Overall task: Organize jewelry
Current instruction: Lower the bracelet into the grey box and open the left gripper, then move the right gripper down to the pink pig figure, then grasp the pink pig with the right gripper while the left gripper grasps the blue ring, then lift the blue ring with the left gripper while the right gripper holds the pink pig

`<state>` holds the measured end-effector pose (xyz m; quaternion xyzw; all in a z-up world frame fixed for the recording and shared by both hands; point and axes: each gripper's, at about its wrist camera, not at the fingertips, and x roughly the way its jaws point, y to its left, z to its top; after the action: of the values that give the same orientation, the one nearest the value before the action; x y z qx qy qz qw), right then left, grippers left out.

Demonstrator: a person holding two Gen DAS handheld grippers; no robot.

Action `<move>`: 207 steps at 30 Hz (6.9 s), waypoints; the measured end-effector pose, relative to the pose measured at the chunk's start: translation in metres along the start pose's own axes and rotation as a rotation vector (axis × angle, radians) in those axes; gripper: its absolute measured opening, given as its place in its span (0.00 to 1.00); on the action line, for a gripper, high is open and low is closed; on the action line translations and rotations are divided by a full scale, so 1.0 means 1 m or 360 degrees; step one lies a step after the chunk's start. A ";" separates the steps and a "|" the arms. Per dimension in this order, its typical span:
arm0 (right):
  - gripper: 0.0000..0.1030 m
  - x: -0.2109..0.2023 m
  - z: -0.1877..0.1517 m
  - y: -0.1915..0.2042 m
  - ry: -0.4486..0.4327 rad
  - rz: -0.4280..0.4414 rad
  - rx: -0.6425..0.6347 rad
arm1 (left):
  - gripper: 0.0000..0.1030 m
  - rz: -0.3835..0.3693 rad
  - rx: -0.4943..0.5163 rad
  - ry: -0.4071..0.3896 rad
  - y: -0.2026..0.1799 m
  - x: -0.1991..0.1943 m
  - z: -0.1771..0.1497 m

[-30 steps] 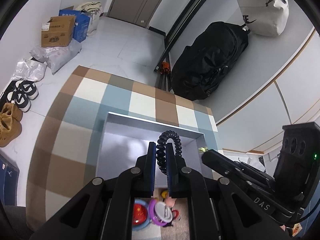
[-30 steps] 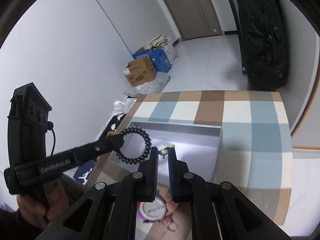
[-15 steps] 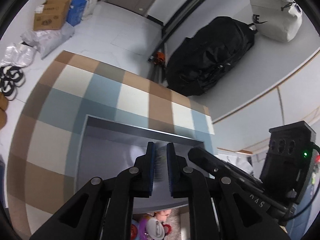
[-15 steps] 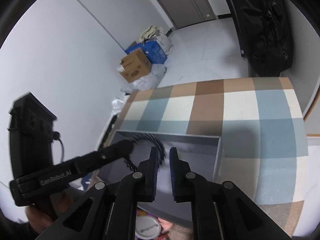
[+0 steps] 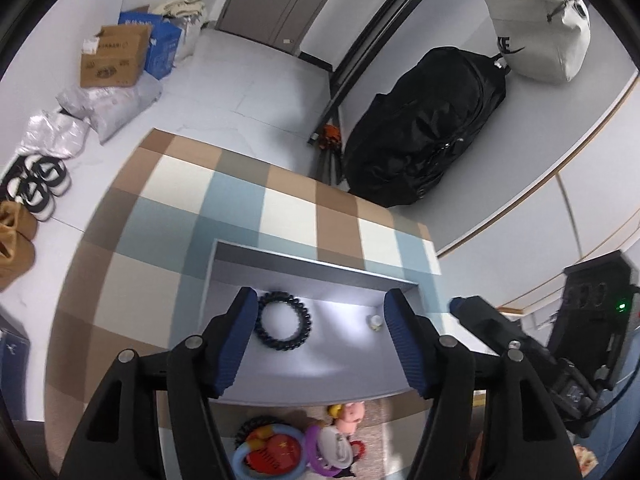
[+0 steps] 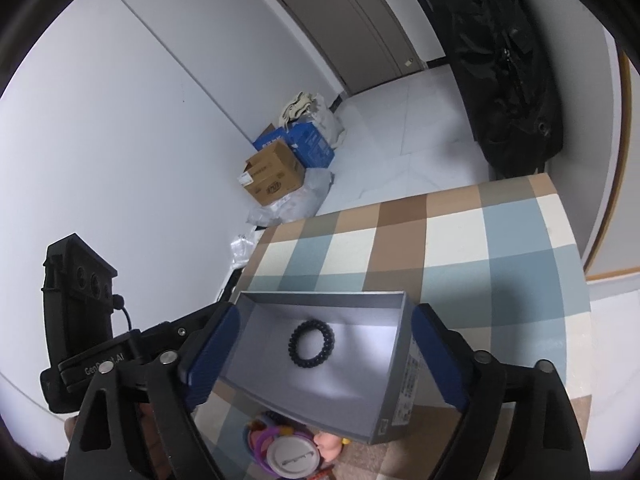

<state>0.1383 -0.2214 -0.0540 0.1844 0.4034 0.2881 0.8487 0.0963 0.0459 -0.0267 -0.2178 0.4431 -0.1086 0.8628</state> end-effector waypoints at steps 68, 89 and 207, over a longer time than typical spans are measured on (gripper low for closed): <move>0.64 0.022 -0.090 0.008 0.0383 -0.0175 -0.0092 | 0.79 0.0304 0.0097 0.0089 0.020 -0.022 -0.073; 0.27 0.044 -0.087 0.019 0.0406 -0.0311 -0.0147 | 0.79 0.0322 0.0159 0.0046 0.020 -0.027 -0.070; 0.21 -0.006 -0.054 0.026 0.0139 -0.0022 -0.0048 | 0.03 0.0368 0.0069 0.0385 0.046 0.005 -0.072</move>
<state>0.0836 -0.2013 -0.0688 0.1560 0.4370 0.2961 0.8349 0.0405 0.0646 -0.0887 -0.1321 0.5634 -0.0435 0.8144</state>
